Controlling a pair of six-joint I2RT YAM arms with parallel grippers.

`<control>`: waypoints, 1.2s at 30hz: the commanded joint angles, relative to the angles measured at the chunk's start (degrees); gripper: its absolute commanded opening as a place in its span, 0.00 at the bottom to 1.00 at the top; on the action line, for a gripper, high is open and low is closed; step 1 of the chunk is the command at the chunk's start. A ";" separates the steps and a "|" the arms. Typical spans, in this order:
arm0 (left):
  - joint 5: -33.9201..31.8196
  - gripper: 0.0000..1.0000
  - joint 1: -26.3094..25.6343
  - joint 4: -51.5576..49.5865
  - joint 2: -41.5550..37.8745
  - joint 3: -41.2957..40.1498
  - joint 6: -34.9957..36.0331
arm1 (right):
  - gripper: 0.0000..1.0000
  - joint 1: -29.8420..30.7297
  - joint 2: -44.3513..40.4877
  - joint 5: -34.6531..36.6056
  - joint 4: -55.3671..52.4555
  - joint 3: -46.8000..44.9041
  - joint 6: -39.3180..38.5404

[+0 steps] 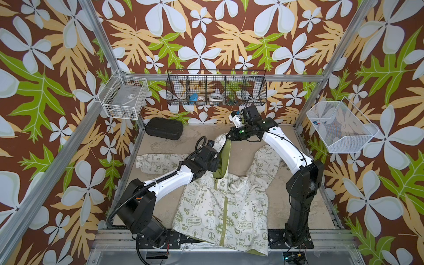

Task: Unzip the jacket
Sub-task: Flatten out the jacket at the center of the board.

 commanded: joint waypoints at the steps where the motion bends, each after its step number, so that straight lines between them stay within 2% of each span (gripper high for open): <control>1: 2.11 0.82 -0.10 5.90 -2.43 -1.74 -1.68 | 0.00 0.09 0.93 -0.59 -1.58 0.70 -0.38; 4: 1.04 0.77 -0.11 5.90 -2.57 -1.77 -1.56 | 0.00 0.11 1.51 -0.66 -2.08 1.45 -0.24; 10: -2.43 0.50 -0.11 4.28 -0.36 0.63 -2.14 | 0.00 0.01 1.62 0.55 -2.48 1.56 -0.40; 12: -1.73 0.46 -0.11 4.55 -0.10 1.05 -2.20 | 0.00 -0.02 1.87 0.64 -2.51 1.17 -0.54; 14: -0.18 0.50 -0.11 4.60 0.19 1.63 -2.17 | 0.00 -0.03 2.21 0.50 -2.50 0.97 -0.74; 16: 2.84 0.72 -0.11 4.62 -0.51 1.72 -1.67 | 0.00 -0.03 2.67 0.62 -2.65 1.30 -0.82; 17: 4.41 0.79 -0.11 5.11 -1.14 1.21 -1.24 | 0.00 -0.09 2.91 0.55 -2.66 1.47 -0.85; 19: 6.34 0.86 -0.11 6.11 -3.19 -0.22 -0.26 | 0.00 -0.19 3.44 0.57 -3.08 2.23 -0.90; 23: 3.93 0.87 -0.37 5.08 -3.54 -1.42 2.38 | 0.00 -0.16 4.33 0.59 -4.18 4.36 -1.19; 27: 1.93 0.86 -0.99 0.87 1.52 0.87 3.01 | 0.00 -0.14 4.18 0.33 -4.64 5.52 -1.10; 31: -3.24 0.84 -3.23 0.87 4.69 2.01 2.47 | 0.00 -0.19 3.47 0.71 -5.00 5.46 -1.02; 33: -6.04 0.79 -3.84 1.03 5.56 2.35 1.39 | 0.00 -0.18 3.05 0.73 -5.06 5.20 -1.10; 36: -9.68 0.62 -3.82 1.33 5.64 2.44 -0.28 | 0.00 -0.27 2.74 1.04 -5.40 5.12 -1.36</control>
